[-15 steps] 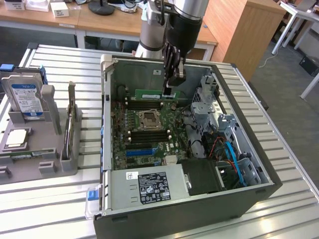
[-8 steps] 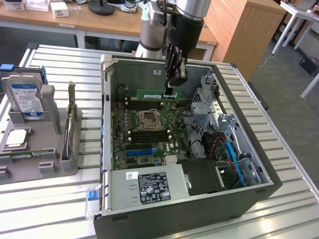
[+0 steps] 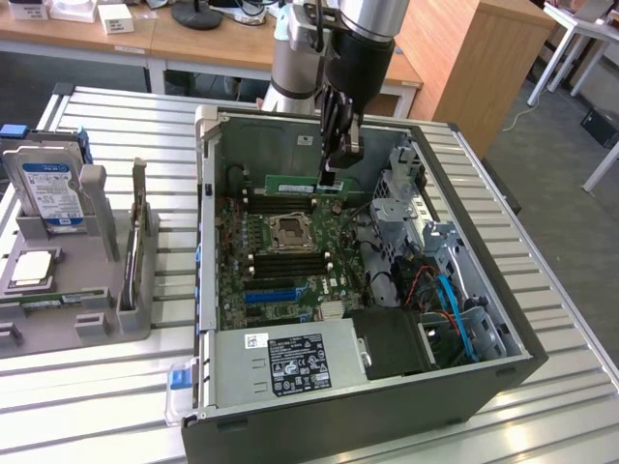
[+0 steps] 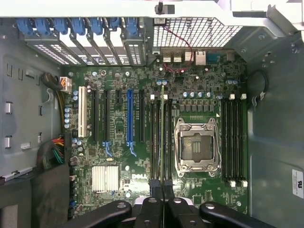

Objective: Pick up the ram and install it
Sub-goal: 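Insert the ram into the slot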

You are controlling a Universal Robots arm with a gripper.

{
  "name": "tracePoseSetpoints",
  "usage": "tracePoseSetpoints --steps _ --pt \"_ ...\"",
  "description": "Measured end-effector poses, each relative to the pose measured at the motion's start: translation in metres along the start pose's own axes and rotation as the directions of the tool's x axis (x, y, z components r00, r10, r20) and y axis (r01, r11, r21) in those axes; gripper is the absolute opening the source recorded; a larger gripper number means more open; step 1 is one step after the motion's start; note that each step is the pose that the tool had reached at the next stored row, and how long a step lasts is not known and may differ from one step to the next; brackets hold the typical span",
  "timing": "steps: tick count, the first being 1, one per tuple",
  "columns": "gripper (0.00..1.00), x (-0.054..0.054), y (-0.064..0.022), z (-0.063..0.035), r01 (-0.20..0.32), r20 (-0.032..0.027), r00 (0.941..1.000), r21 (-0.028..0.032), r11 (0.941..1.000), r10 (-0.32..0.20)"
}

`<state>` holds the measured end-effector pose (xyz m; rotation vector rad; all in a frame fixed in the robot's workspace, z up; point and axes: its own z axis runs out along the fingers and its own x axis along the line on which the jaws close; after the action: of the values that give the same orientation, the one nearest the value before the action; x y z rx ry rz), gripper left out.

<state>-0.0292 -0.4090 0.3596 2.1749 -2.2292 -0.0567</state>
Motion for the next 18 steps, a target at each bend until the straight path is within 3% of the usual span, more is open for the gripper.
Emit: tracePoseSetpoints --steps 18 --pt "0.12 0.0 -0.0007 0.0149 0.0 -0.0001 1.0 0.0 1.0 0.0"
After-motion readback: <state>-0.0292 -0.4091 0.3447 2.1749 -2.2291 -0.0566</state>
